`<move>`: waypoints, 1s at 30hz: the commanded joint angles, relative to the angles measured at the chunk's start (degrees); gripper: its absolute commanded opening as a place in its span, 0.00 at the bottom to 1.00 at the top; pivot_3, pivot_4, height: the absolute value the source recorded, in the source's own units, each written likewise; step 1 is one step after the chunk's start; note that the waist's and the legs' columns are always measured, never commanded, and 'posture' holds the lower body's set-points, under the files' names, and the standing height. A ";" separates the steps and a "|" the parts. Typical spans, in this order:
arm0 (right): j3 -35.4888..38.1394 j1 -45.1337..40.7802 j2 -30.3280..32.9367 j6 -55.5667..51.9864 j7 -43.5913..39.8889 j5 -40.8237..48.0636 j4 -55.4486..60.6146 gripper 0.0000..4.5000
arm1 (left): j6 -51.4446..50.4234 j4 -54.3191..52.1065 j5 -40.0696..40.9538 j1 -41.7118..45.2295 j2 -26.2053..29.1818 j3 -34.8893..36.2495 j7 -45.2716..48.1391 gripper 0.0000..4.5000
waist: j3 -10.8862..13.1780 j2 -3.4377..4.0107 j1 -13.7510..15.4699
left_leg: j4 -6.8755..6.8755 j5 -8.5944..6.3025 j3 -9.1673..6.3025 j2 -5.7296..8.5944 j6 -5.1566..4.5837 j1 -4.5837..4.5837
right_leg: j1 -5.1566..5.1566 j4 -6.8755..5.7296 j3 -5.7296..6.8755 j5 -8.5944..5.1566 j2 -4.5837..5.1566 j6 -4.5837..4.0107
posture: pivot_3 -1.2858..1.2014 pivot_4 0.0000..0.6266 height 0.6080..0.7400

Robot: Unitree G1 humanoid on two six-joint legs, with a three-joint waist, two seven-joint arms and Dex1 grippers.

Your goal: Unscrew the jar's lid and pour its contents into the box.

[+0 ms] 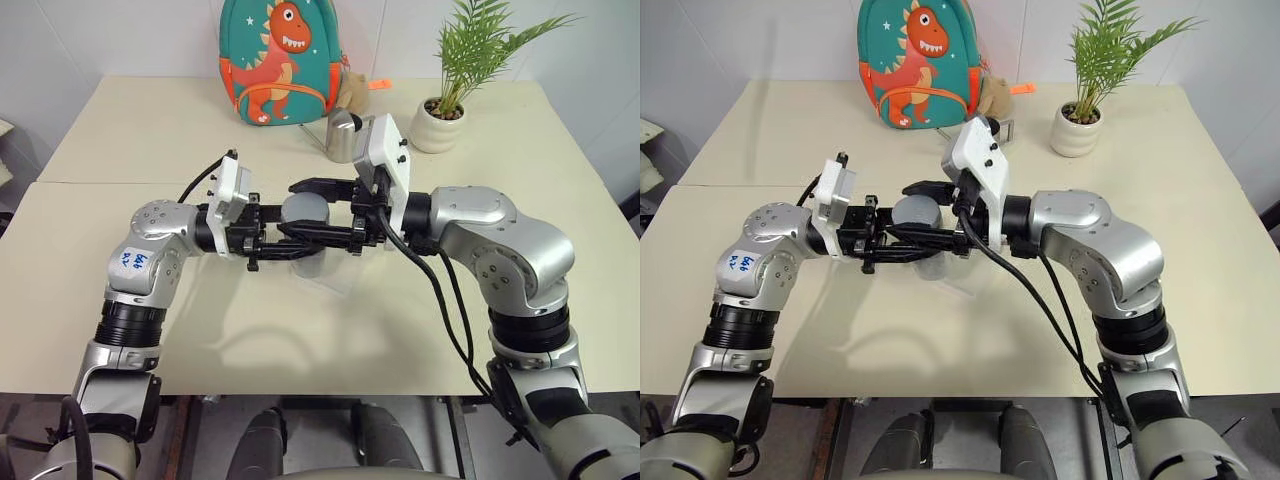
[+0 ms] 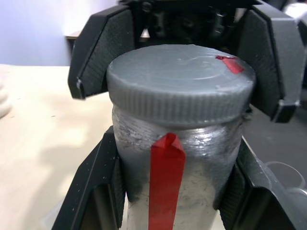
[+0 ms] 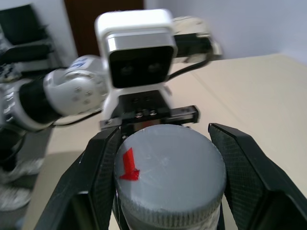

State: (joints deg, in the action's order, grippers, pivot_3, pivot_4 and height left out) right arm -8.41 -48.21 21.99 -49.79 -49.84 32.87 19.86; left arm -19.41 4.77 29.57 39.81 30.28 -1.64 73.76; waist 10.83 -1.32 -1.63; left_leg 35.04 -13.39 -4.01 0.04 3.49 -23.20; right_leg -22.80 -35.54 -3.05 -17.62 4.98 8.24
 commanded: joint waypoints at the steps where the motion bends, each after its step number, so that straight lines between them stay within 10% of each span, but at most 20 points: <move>1: -4.13 -1.17 -1.03 2.34 -8.29 4.99 3.10 0.58 | 0.15 1.30 -0.68 1.16 1.11 1.73 -1.82 0.44 | 0.00 0.00 -0.01 | 0.00 0.00 0.00 0.00 0.00 0.00 | 0.00 0.00 0.00 0.00 0.00 0.00 | 0.52 0.24 1.00; 15: -4.91 -1.99 -2.07 6.18 -8.63 1.89 -0.44 0.58 | -0.22 0.24 -0.54 1.84 0.81 1.77 -1.76 0.44 | 0.00 0.00 -0.01 | 0.01 0.00 -0.01 -0.02 0.00 0.00 | 0.00 -0.01 -0.03 0.00 -0.01 0.00 | 0.52 0.24 1.00; 20: -4.85 -2.04 -2.30 6.42 -7.59 1.40 -0.39 0.99 | -0.36 0.01 -0.36 2.10 0.71 1.76 -1.41 0.44 | 0.00 0.00 0.00 | 0.00 0.00 -0.02 -0.04 0.00 0.01 | 0.00 -0.02 -0.03 0.00 -0.05 0.00 | 0.52 0.24 1.00; 30: -3.85 -3.16 -2.37 7.18 -5.03 -0.62 -2.31 0.99 | 0.01 -0.18 0.10 2.48 1.18 1.76 0.32 0.44 | 0.00 0.00 -0.05 | 0.01 0.00 -0.03 -0.04 0.00 0.00 | 0.00 -0.03 -0.04 0.00 -0.06 0.00 | 0.52 0.24 1.00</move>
State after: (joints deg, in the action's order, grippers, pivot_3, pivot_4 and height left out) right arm -11.37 -49.70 20.66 -43.79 -54.22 31.36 15.60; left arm -19.84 5.01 29.23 40.14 30.63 -1.25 74.64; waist 10.84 -1.32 -1.68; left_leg 35.05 -13.39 -4.04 -0.01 3.49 -23.20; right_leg -22.80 -35.58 -3.09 -17.62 4.91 8.24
